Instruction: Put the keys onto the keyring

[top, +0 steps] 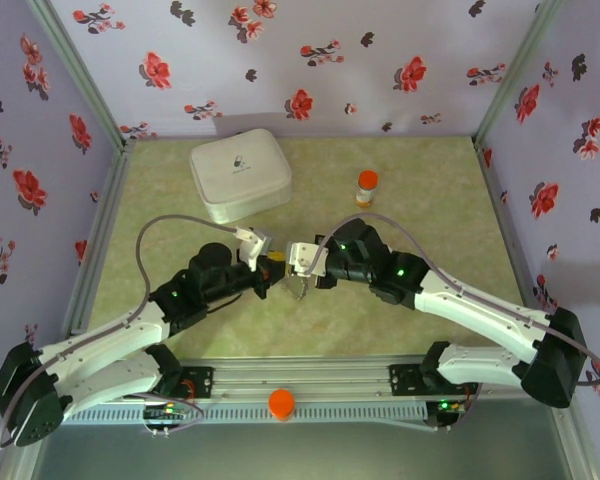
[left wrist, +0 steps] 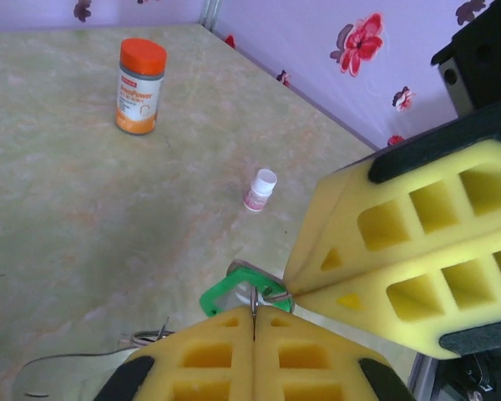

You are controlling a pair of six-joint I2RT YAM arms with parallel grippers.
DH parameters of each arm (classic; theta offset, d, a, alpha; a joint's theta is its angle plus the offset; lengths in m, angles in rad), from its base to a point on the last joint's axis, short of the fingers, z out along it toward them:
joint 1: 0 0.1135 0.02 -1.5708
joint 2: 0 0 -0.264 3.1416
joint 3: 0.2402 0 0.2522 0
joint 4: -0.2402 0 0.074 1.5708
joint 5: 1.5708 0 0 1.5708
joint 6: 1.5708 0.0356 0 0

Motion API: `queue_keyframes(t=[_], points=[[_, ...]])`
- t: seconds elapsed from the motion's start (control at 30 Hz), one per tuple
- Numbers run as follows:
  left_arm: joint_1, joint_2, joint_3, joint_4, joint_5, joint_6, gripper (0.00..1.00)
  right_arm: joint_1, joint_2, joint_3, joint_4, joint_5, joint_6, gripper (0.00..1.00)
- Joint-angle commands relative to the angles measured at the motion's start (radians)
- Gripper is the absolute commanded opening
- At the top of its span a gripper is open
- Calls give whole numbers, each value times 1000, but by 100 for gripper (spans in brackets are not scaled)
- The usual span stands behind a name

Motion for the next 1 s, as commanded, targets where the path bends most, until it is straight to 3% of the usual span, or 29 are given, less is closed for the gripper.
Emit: queue_keyframes(t=[0.0, 0.23, 0.6, 0.97], points=[[-6, 4, 47, 13, 19, -15, 0, 10, -2, -5, 42, 67, -18, 0], [-6, 0, 41, 16, 22, -19, 0, 13, 6, -3, 14, 130, -26, 0], [-6, -11, 20, 45, 19, -42, 0, 14, 4, -1, -42, 28, -8, 0], [-5, -12, 15, 55, 28, -47, 0, 15, 11, -3, -25, 61, 0, 0]])
